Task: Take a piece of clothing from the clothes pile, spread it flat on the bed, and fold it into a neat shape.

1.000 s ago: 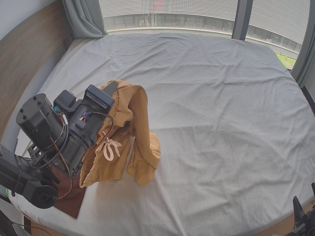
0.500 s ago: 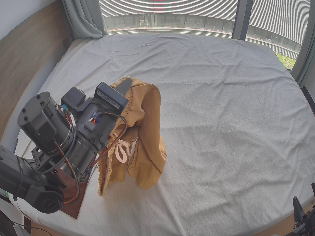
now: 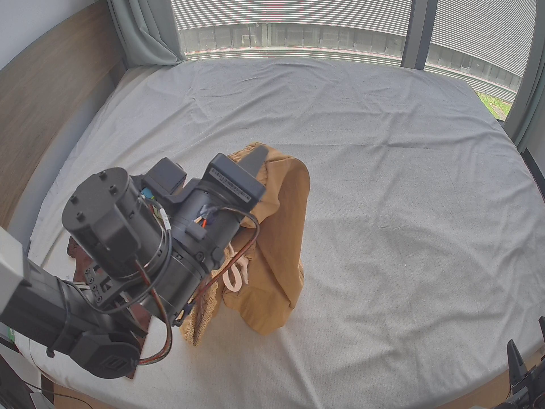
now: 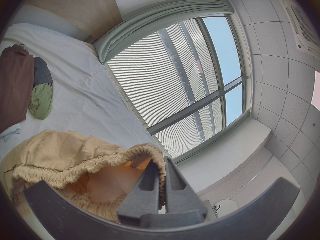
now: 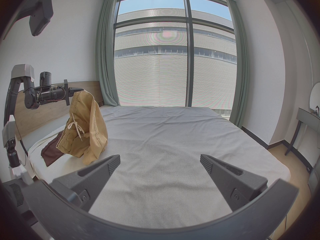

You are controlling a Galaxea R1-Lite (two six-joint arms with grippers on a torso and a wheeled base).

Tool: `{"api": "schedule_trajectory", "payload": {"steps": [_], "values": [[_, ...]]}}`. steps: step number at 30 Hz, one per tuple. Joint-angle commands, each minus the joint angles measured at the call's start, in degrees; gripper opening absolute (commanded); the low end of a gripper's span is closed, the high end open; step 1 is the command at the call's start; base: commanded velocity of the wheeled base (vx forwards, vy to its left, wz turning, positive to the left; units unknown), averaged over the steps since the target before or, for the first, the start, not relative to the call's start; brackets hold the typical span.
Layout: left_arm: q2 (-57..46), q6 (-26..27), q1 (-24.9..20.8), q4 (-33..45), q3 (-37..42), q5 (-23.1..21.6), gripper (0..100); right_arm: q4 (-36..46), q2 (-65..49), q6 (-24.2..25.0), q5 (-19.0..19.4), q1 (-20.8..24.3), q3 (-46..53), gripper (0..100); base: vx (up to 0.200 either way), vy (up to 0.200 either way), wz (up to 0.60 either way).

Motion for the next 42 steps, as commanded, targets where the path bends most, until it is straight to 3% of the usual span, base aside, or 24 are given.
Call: {"api": "schedule_trajectory", "payload": {"steps": [1,12,26,42], "values": [[3.42,0.0,-1.64,-0.24,-2.29,0.13,0,-0.01,-0.66,-0.03,0.01,0.04,0.92,100,0.0,0.0,0.0],[10.01,-0.09,-6.21,-1.56,-6.69,0.39,0,-0.01,-0.66,-0.03,0.01,0.04,0.92,100,0.0,0.0,0.0],[23.63,-0.36,-12.19,-3.31,-20.57,0.21,0,-0.01,-0.66,-0.03,0.01,0.04,1.01,100,0.0,0.0,0.0],[21.7,-1.32,-19.84,1.52,-34.46,0.13,0,-0.01,-0.66,-0.03,0.01,0.04,1.01,100,0.0,0.0,0.0]]}}
